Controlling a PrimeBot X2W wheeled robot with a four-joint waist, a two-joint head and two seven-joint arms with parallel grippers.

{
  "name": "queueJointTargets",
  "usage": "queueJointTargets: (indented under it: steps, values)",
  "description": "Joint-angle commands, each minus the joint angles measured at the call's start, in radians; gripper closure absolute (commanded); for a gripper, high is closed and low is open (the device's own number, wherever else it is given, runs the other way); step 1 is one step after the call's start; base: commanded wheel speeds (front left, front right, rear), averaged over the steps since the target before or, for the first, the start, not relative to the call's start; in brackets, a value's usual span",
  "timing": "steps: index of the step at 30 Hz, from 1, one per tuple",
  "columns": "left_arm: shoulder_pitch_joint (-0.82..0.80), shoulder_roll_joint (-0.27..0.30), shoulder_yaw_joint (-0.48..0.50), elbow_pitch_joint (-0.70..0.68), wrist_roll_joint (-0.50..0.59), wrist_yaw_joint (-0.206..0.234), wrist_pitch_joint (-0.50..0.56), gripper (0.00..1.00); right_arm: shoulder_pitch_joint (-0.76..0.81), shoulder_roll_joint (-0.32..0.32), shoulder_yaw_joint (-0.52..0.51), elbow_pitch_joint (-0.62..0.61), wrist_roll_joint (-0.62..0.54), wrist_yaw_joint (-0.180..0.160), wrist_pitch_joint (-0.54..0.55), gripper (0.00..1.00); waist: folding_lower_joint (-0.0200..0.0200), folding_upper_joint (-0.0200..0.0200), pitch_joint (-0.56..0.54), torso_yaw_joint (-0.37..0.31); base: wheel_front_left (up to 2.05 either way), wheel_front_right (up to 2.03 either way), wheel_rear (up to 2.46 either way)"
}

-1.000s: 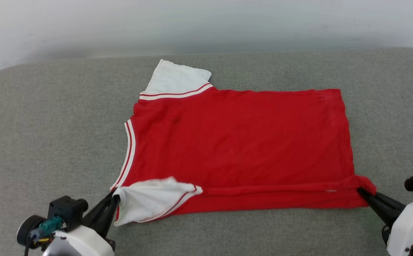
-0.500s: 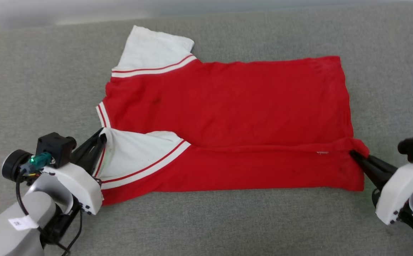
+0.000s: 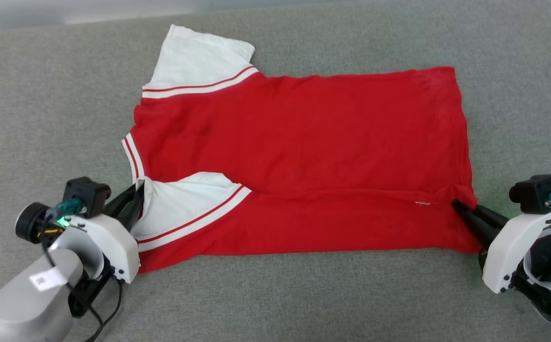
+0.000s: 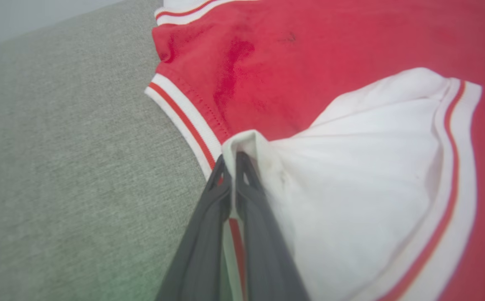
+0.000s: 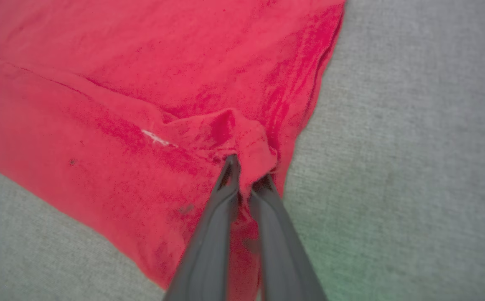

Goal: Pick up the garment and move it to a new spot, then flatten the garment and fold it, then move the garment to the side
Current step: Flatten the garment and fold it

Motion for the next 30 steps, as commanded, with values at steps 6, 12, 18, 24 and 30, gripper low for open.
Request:
queueJointTargets:
  steps: [6, 12, 18, 24, 30]
  values:
    - [-0.061, 0.027, 0.018, -0.019, 0.026, 0.016, -0.006, 0.00, -0.004, -0.029, -0.016, -0.061, 0.010, -0.001, -0.039, 0.00, -0.0001, 0.0000, -0.071, 0.025, 0.00, 0.00, 0.00]
    - [-0.137, 0.099, 0.027, -0.134, 0.030, 0.010, 0.093, 0.00, 0.020, -0.051, -0.050, -0.120, -0.001, 0.000, -0.016, 0.00, -0.0001, 0.0000, -0.103, 0.039, 0.00, 0.00, 0.00]
    - [-0.202, 0.162, 0.009, -0.242, -0.034, -0.021, 0.341, 0.00, 0.033, -0.039, -0.082, -0.153, -0.026, 0.000, 0.011, 0.00, -0.0001, 0.0000, -0.110, 0.047, 0.00, 0.00, 0.00]
    - [-0.235, 0.196, -0.025, -0.311, -0.168, -0.053, 0.645, 0.00, 0.035, -0.026, -0.092, -0.173, -0.039, 0.000, 0.042, 0.00, -0.0001, 0.0000, -0.103, 0.042, 0.00, 0.00, 0.00]
    - [-0.217, 0.229, -0.108, -0.352, -0.269, -0.069, 0.933, 0.00, 0.018, -0.016, -0.088, -0.186, -0.042, 0.000, 0.074, 0.00, -0.0001, 0.0000, -0.083, 0.018, 0.00, 0.00, 0.00]
